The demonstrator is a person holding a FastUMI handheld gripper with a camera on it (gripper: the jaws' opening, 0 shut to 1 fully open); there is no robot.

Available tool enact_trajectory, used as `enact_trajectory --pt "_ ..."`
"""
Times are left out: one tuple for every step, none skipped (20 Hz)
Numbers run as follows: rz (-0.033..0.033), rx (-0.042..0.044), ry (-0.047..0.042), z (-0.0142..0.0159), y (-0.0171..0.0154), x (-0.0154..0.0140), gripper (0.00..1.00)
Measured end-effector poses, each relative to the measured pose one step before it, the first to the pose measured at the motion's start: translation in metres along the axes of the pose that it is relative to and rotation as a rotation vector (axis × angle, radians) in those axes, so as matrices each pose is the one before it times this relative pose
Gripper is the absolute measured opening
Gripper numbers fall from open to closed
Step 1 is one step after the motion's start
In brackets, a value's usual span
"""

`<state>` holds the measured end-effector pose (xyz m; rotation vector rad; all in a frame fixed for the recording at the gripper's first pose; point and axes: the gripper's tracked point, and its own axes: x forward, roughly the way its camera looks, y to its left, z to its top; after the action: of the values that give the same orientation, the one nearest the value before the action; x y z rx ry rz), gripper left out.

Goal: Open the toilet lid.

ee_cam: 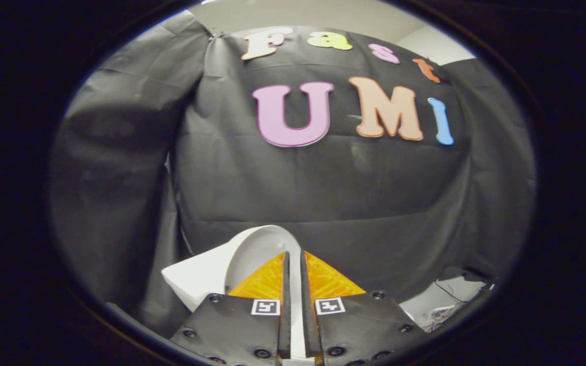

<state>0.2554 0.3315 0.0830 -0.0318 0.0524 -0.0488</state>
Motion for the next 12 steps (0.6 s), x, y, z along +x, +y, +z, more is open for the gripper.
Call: enact_trajectory --pt "0.01795 -0.00388 0.00300 -0.00177 0.01361 0.00137 0.11" --pt "0.02023 -0.00214 0.00168 -0.00100 0.01390 0.00098 0.11" --pt "0.01198 0.00110 0.00279 -0.00175 0.01126 -0.00009 0.11" --pt "0.01003 0.00315 0.00190 -0.00318 0.00845 -0.00055 0.11" --pt "0.01328 0.00183 0.00302 -0.00435 0.00882 -0.00094 0.11" --pt "0.00547 -0.00147 0.00851 -0.00365 0.00482 0.00036 0.10" --pt "0.00270 -0.00293 0.00897 -0.00446 0.00320 -0.00046 0.10" --pt "0.00158 -0.00402 0.00585 -0.00133 0.00077 -0.00016 0.10" --pt "-0.00313 -0.00539 0.00452 -0.00227 -0.00145 0.00165 0.10" --pt "-0.00762 -0.00554 0.00181 0.00042 -0.00257 -0.00068 0.10" --pt "-0.00714 -0.00080 -0.00211 0.00027 -0.00469 0.00007 0.11" --pt "-0.00868 0.00091 -0.00748 0.00337 -0.00653 -0.00081 0.11"
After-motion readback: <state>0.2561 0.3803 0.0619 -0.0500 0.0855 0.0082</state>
